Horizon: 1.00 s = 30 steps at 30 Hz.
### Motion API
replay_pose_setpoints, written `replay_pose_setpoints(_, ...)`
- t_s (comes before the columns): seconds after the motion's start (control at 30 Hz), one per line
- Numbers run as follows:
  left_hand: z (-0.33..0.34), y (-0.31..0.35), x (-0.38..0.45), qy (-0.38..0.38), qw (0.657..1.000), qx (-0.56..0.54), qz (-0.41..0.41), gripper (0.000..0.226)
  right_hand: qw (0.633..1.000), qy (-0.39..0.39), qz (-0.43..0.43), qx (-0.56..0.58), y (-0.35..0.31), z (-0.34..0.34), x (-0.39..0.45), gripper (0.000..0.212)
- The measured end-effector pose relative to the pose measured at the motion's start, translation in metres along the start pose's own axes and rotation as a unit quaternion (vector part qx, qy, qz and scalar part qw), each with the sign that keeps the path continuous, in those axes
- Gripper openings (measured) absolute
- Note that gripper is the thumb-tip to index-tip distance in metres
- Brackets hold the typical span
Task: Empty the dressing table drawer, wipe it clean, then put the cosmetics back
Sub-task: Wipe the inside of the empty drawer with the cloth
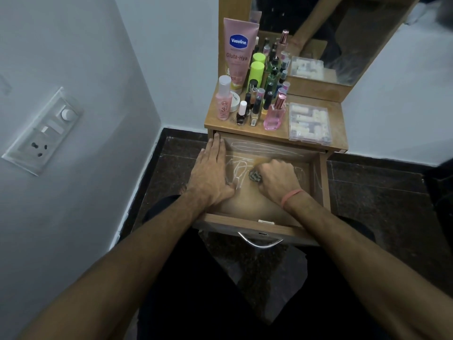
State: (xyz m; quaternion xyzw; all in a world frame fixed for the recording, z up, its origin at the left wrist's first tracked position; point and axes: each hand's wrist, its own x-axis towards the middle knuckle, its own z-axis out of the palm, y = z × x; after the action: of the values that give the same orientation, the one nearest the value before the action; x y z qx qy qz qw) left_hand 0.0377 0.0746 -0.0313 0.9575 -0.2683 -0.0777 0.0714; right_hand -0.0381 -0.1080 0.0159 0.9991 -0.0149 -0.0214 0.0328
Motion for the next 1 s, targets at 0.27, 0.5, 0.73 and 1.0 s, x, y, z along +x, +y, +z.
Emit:
replay_pose_setpoints(0.27, -0.001, 0.0, -0.003, 0.004, 1.0, -0.005, 0.005, 0.127, 0.987, -0.065, -0.132, -0.07, 0.019, -0.009, -0.018, 0.018)
replay_pose_setpoints(0.5, -0.001, 0.0, -0.002, -0.001, 1.0, 0.0, 0.001, 0.128, 0.982, -0.101, -0.16, 0.006, 0.018, -0.003, -0.038, 0.024)
replay_pose_setpoints(0.73, 0.0, -0.001, -0.001, -0.005, 1.0, -0.007, -0.001, 0.13, 0.967, -0.172, -0.186, 0.028, 0.026, -0.016, -0.023, 0.032)
replay_pose_setpoints(1.0, 0.004, -0.001, -0.001, 0.007, 1.0, -0.027, 0.0, 0.131, 0.953, -0.205, -0.213, 0.062, 0.013, 0.0, -0.022, 0.03)
